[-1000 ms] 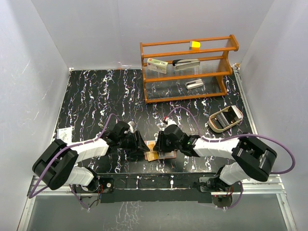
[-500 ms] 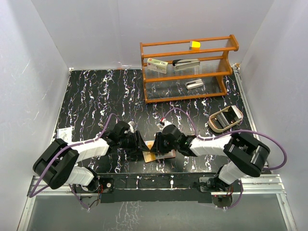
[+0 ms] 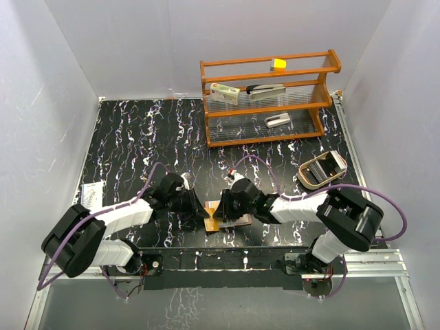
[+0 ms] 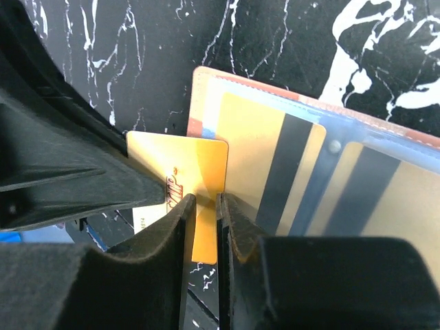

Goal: Put the credit cards into the card holder
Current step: Pick up the credit card from the card holder.

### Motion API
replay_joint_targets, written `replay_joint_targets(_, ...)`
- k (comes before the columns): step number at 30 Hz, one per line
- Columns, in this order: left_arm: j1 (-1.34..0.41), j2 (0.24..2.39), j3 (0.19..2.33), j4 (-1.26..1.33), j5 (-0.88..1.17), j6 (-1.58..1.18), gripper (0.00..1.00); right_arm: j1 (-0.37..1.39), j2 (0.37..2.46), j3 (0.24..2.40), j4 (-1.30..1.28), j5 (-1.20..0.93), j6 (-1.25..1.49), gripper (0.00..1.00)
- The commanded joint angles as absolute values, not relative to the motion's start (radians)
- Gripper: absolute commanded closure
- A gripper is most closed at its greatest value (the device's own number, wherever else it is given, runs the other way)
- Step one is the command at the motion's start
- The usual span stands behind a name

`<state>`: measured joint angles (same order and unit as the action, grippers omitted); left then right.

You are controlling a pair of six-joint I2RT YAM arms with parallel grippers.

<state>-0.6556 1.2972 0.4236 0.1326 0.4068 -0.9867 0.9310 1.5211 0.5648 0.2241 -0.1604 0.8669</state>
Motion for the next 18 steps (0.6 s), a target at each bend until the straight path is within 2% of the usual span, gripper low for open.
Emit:
replay_joint_targets(1, -0.652, 1.223, 0.469, 0.078, 0.411, -0.980, 0.91, 0.934, 1.495, 0.565, 0.184, -0.127, 0.858, 0.82)
replay_joint_targets(3, -0.652, 1.201, 0.476, 0.050, 0.395, -0.972, 0.99, 0.934, 1.460, 0.589, 0.111, -0.098, 0.817, 0.81)
replay_joint_targets(4, -0.652, 1.190, 0.479, 0.039, 0.390, -0.970, 1.00, 0.933, 1.438, 0.604, 0.071, -0.076, 0.803, 0.79)
replay_joint_targets(11, -0.652, 1.180, 0.522, 0.084, 0.441, -0.954, 1.00, 0.932, 1.326, 0.701, -0.186, 0.120, 0.696, 0.67)
replay_joint_targets(18, -0.652, 1.297, 0.576, 0.155, 0.508, -0.943, 1.00, 0.918, 1.360, 0.773, -0.337, 0.256, 0.626, 0.61)
